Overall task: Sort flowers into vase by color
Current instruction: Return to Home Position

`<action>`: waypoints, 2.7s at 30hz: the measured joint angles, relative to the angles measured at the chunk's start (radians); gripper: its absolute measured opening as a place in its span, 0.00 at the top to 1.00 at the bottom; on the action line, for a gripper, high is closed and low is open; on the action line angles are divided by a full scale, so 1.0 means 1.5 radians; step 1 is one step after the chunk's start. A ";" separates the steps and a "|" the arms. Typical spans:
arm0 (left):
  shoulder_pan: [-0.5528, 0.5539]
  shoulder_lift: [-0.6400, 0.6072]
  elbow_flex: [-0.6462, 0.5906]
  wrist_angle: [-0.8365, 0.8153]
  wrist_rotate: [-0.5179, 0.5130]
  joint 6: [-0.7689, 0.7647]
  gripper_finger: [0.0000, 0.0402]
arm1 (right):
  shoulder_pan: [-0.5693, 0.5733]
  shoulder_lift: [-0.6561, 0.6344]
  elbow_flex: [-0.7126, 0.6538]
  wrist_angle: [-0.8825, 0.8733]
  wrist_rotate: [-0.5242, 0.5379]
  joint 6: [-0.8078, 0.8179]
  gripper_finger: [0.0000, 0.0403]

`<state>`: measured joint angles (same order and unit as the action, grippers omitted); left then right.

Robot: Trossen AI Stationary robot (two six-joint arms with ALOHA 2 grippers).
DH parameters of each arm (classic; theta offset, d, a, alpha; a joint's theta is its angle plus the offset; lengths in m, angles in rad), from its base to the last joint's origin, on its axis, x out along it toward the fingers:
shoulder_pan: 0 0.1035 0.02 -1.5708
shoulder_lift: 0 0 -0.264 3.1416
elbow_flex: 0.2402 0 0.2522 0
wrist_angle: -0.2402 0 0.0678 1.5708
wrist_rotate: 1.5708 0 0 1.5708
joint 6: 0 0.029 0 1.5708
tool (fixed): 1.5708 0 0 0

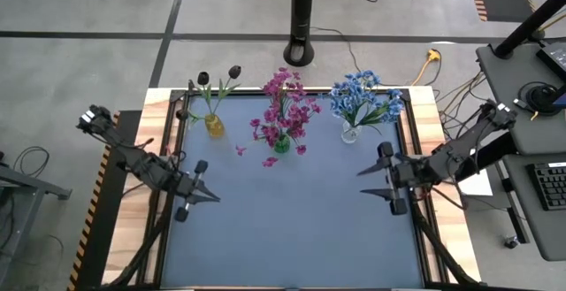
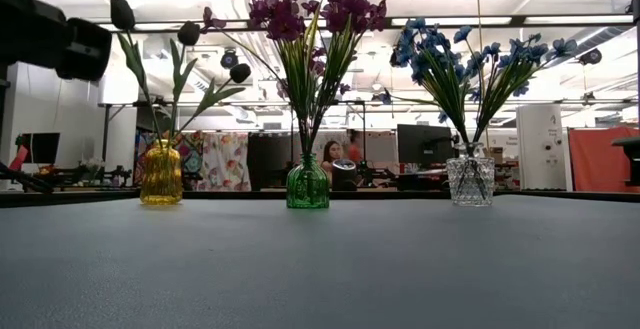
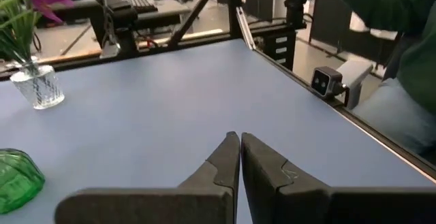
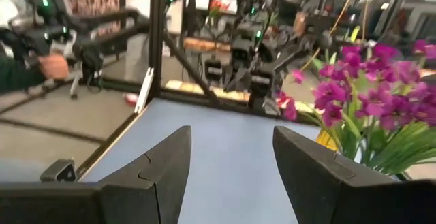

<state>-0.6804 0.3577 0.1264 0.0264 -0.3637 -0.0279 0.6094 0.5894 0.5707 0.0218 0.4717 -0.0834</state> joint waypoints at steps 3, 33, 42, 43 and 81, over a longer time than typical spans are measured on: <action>0.000 -0.050 -0.027 -0.001 0.000 0.008 1.00 | -0.001 -0.046 -0.053 0.052 0.000 -0.015 0.50; 0.205 -0.125 -0.064 -0.023 0.105 0.064 1.00 | -0.193 -0.350 -0.299 0.113 -0.093 -0.027 0.50; 0.204 -0.133 -0.058 -0.010 0.113 0.097 1.00 | -0.197 -0.391 -0.373 0.134 -0.117 -0.014 0.50; 0.204 -0.136 -0.056 -0.010 0.112 0.112 1.00 | -0.197 -0.393 -0.373 0.136 -0.113 -0.025 0.50; 0.206 -0.112 -0.054 -0.013 0.107 0.095 1.00 | -0.197 -0.365 -0.373 0.128 -0.017 0.021 0.50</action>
<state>-0.3720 0.1894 0.0452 0.0071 -0.2028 0.1146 0.3134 0.0422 0.0109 0.2140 0.4458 -0.0525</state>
